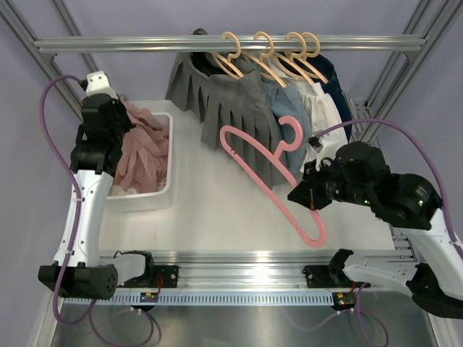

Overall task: Remove the skirt from the hanger
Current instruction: Place the skirt in the bin.

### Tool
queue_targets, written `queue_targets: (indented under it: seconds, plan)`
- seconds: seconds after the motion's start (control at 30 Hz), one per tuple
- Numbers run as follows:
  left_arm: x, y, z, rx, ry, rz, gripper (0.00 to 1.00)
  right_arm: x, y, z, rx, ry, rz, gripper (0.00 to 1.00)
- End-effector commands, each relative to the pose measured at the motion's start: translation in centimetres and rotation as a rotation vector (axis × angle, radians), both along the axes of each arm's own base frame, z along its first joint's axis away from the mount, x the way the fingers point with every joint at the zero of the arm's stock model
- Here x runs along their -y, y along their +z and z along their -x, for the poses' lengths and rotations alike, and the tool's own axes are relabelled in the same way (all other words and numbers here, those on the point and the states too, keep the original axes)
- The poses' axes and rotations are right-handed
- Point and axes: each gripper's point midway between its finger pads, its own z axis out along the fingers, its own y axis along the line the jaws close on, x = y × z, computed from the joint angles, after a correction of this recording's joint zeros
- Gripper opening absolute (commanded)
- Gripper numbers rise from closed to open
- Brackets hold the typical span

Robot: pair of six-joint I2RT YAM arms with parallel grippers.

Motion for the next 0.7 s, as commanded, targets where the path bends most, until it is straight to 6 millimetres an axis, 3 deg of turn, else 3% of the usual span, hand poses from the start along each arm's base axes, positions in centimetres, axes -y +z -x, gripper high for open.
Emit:
queue_targets:
  seconds: [0.0,0.07,0.17,0.3,0.43,0.53,0.57,0.63,0.67]
  plan:
    - [1.5,1.1,1.5,0.092,-0.035,0.141,0.00,-2.0,0.7,-0.8,0.028,0.031,-0.066,0.00]
    - [1.7,0.0,2.4,0.054,-0.037,0.160,0.00,-2.3,0.1,-0.9,0.018,0.037,-0.063,0.00]
    - [1.8,0.0,3.7,0.050,-0.039,0.173,0.00,-2.6,-0.3,-1.0,0.011,0.040,-0.059,0.00]
    - [0.5,-0.3,5.3,0.016,0.032,0.155,0.00,-3.1,-0.7,-1.3,0.002,0.045,-0.060,0.00]
    - [0.2,-5.1,6.1,-0.145,0.098,0.197,0.00,-4.1,0.2,-2.0,0.022,0.060,-0.082,0.00]
    - [0.8,-9.2,5.4,-0.248,0.112,0.249,0.00,-4.8,1.9,-3.8,0.078,0.032,-0.072,0.00]
    - [0.9,-10.0,5.2,-0.269,0.121,0.269,0.00,-5.6,1.8,-4.7,0.080,0.032,-0.057,0.00]
    - [0.8,-11.8,4.8,-0.318,0.133,0.286,0.00,-6.6,3.8,-5.8,0.142,0.047,-0.089,0.00]
    - [0.8,-12.4,4.4,-0.331,0.131,0.293,0.00,-7.7,3.4,-6.6,0.139,0.057,-0.073,0.00]
